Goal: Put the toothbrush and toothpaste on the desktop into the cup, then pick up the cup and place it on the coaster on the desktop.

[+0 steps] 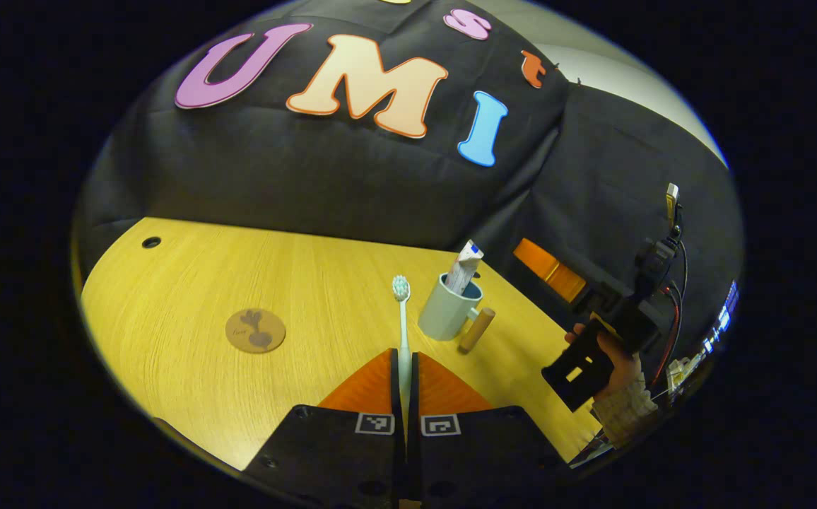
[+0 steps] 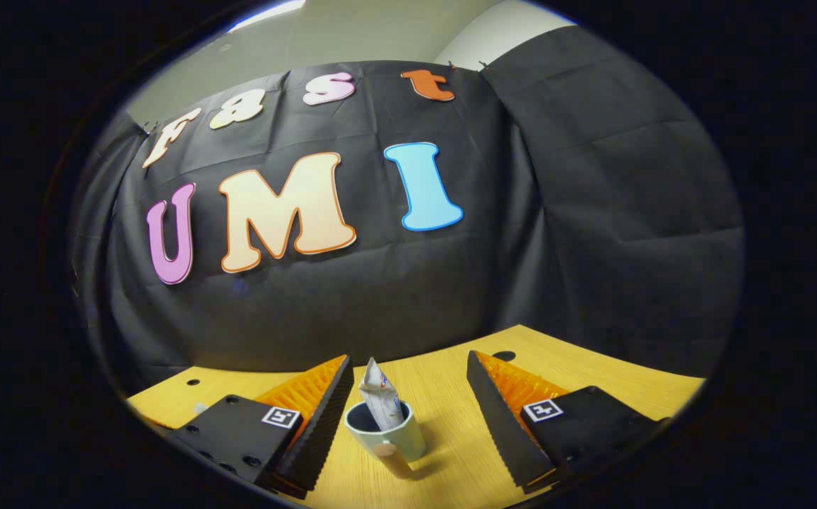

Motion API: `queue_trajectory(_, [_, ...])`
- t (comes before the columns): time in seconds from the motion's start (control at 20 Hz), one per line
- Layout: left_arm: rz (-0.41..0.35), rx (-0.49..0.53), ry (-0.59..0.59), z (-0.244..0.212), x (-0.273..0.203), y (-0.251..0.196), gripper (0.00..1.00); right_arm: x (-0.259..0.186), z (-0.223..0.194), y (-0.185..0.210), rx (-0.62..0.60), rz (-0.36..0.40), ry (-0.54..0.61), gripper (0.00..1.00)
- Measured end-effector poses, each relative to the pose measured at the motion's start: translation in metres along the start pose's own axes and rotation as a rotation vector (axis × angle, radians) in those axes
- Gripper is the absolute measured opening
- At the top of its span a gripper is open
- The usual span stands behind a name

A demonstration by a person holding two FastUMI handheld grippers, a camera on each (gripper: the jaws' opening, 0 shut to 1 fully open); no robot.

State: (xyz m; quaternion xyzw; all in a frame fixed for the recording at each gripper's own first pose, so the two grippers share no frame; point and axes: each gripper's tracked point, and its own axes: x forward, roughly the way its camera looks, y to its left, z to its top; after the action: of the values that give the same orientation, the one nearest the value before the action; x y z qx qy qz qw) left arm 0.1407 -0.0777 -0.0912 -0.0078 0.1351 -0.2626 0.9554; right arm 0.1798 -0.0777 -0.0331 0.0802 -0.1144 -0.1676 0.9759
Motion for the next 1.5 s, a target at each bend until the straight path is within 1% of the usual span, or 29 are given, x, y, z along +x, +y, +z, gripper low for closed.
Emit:
queue_trajectory(0.2, [-0.058, 0.012, -0.05, 0.021, 0.024, -0.021, 0.0, -0.02, 0.001, -0.005, -0.025, 0.012, 0.031, 0.98])
queue_trajectory(0.35, [-0.105, 0.029, -0.082, 0.039, 0.042, -0.036, 0.0, -0.036, 0.003, -0.017, -0.02, -0.007, 0.046, 0.98])
queue_trajectory(0.5, [-0.132, 0.057, -0.139, 0.061, 0.059, -0.047, 0.0, -0.054, 0.007, -0.031, 0.003, -0.028, 0.053, 0.98])
queue_trajectory(0.7, [-0.173, 0.07, -0.202, 0.083, 0.087, -0.065, 0.0, -0.076, 0.008, -0.062, -0.043, -0.106, 0.062, 0.98])
queue_trajectory(0.8, [-0.192, 0.071, -0.248, 0.094, 0.101, -0.073, 0.0, -0.088, 0.004, -0.076, -0.035, -0.136, 0.079, 0.98])
queue_trajectory(0.85, [-0.197, 0.062, -0.268, 0.099, 0.107, -0.077, 0.0, -0.094, 0.0, -0.081, -0.025, -0.151, 0.091, 0.94])
queue_trajectory(0.9, [-0.205, 0.051, -0.286, 0.103, 0.113, -0.079, 0.0, -0.098, -0.004, -0.087, -0.02, -0.168, 0.104, 0.98])
queue_trajectory(1.0, [-0.204, 0.035, -0.336, 0.112, 0.121, -0.081, 0.0, -0.106, -0.008, -0.097, -0.017, -0.205, 0.115, 0.98])
queue_trajectory(1.1, [-0.198, 0.01, -0.395, 0.126, 0.129, -0.079, 0.0, -0.112, -0.011, -0.099, -0.014, -0.225, 0.115, 0.98])
queue_trajectory(1.15, [-0.2, -0.004, -0.423, 0.132, 0.133, -0.08, 0.0, -0.114, -0.011, -0.099, -0.007, -0.226, 0.115, 0.94])
queue_trajectory(1.2, [-0.204, -0.017, -0.451, 0.137, 0.135, -0.081, 0.0, -0.115, -0.013, -0.098, 0.003, -0.224, 0.117, 0.94])
queue_trajectory(1.25, [-0.21, -0.03, -0.473, 0.142, 0.138, -0.084, 0.0, -0.115, -0.015, -0.096, 0.015, -0.221, 0.12, 0.98])
queue_trajectory(1.3, [-0.207, -0.039, -0.487, 0.144, 0.142, -0.083, 0.0, -0.116, -0.018, -0.094, 0.02, -0.218, 0.125, 0.98])
queue_trajectory(1.35, [-0.204, -0.042, -0.494, 0.145, 0.146, -0.083, 0.0, -0.117, -0.019, -0.095, 0.017, -0.218, 0.128, 0.94])
queue_trajectory(1.5, [-0.17, -0.035, -0.506, 0.142, 0.161, -0.077, 0.0, -0.119, -0.024, -0.099, 0.014, -0.217, 0.135, 0.94])
